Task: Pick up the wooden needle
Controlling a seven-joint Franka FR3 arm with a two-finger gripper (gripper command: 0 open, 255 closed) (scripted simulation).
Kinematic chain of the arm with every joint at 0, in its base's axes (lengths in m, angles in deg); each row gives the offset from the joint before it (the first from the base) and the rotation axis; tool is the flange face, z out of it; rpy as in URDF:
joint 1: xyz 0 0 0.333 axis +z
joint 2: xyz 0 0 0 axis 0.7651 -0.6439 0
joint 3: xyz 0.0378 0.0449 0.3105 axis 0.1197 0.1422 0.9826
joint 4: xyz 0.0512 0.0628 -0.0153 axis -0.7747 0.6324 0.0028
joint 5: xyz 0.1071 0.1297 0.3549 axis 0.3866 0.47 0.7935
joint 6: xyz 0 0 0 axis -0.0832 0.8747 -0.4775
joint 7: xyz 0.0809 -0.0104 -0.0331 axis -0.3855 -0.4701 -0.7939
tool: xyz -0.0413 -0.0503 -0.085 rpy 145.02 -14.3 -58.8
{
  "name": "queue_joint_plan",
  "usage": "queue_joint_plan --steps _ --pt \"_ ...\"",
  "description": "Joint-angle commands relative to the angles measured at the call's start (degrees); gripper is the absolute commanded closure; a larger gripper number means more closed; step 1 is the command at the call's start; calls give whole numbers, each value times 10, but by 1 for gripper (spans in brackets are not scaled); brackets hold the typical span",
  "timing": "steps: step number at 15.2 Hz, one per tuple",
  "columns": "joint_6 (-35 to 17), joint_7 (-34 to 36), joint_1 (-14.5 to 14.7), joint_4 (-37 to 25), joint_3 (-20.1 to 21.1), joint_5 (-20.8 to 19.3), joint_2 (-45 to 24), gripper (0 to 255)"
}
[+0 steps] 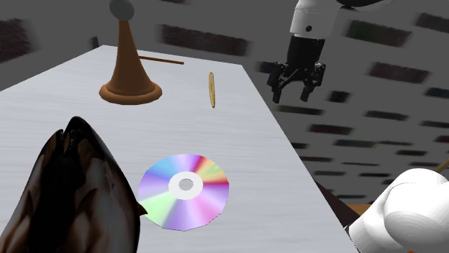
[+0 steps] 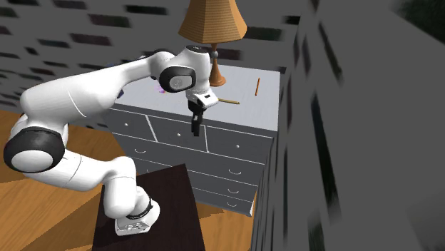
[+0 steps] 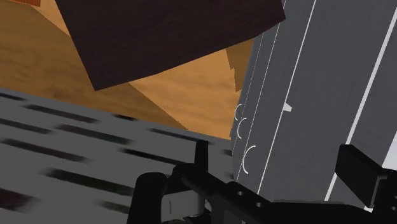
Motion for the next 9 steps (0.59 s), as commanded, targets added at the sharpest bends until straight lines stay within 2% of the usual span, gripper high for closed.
queue_joint_plan --steps 1,9 --pt "2 39 0 -44 22 5 -39 0" --pt "19 190 4 -231 99 -16 -204 0"
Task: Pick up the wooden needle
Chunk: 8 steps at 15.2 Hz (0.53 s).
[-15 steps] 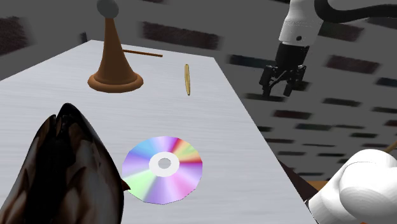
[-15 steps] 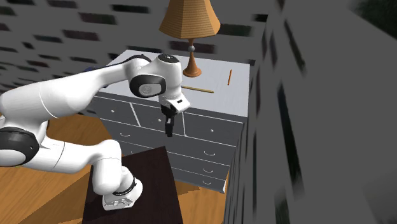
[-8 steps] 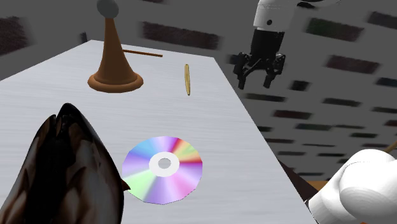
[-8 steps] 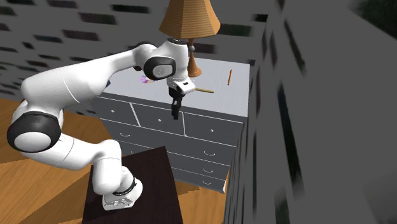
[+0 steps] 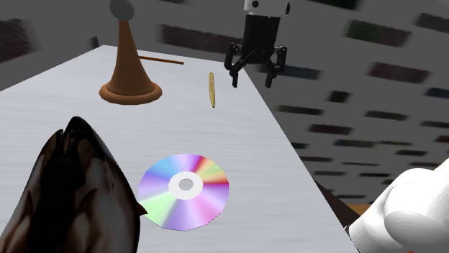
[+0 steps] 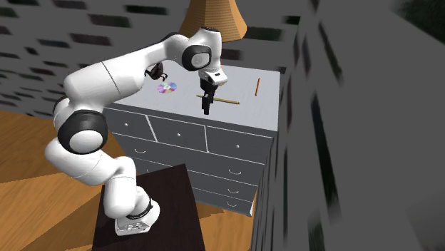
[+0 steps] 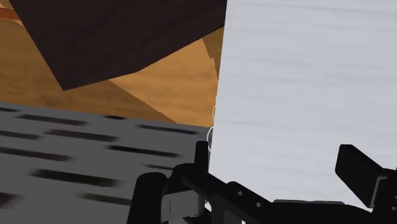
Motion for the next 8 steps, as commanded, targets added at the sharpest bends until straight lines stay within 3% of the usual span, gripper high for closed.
queue_joint_plan --steps 1,7,8 --pt "10 42 4 -59 19 -13 -50 0" --pt "68 158 47 -275 58 -81 -219 0" --pt "70 160 50 -281 57 -83 -223 0"
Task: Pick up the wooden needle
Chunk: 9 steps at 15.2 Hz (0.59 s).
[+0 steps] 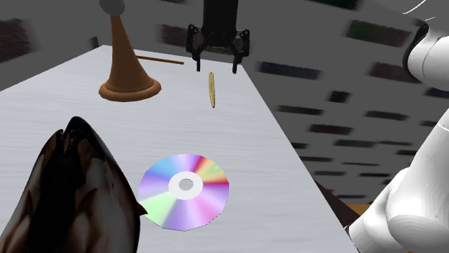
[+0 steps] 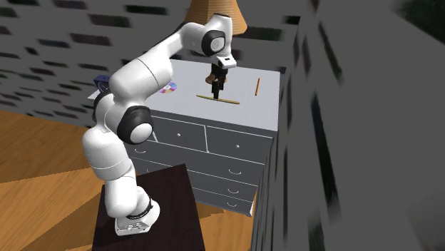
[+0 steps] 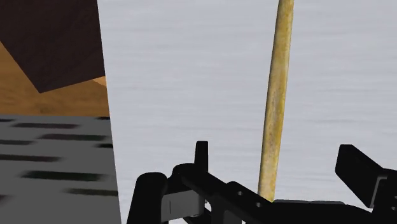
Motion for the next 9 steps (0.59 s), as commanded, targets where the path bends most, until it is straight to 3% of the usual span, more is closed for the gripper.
queue_joint_plan --steps 1,7,9 --pt "-2 13 7 -11 3 -6 -14 0" --pt "-63 8 -2 71 -1 5 9 0" --pt "-63 8 -2 71 -1 5 9 0"
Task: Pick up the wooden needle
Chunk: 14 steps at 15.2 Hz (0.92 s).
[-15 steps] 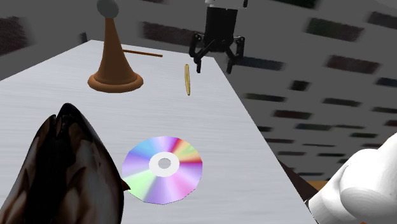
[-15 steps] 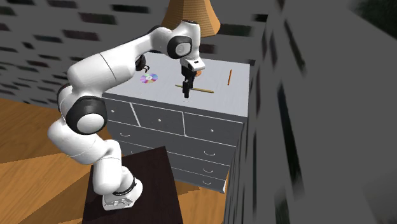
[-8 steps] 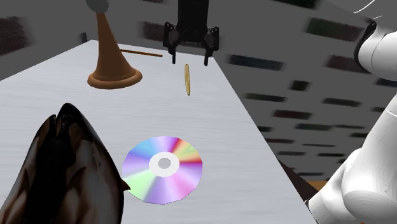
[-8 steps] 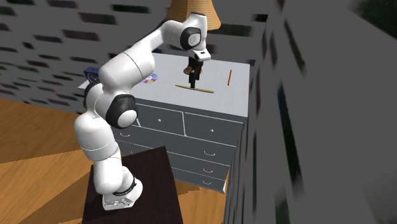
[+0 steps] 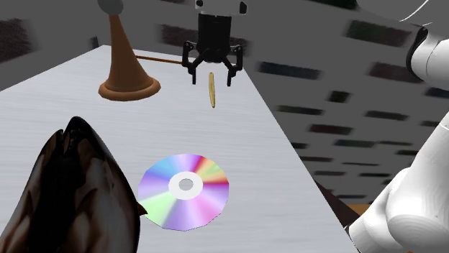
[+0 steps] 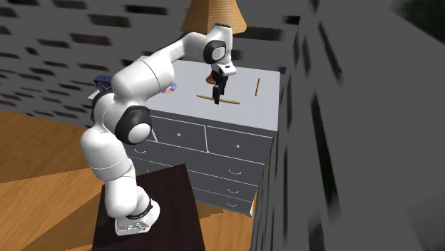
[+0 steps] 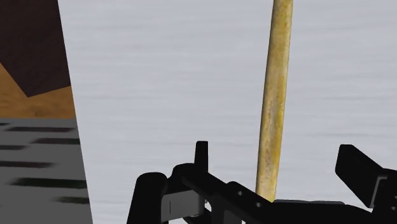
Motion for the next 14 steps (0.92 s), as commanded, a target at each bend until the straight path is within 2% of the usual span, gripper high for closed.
queue_joint_plan --steps 1,10,14 --pt "-3 0 0 4 0 0 0 255" --pt "-3 0 0 4 0 0 1 255" --pt "33 3 5 -44 2 -5 -13 255"
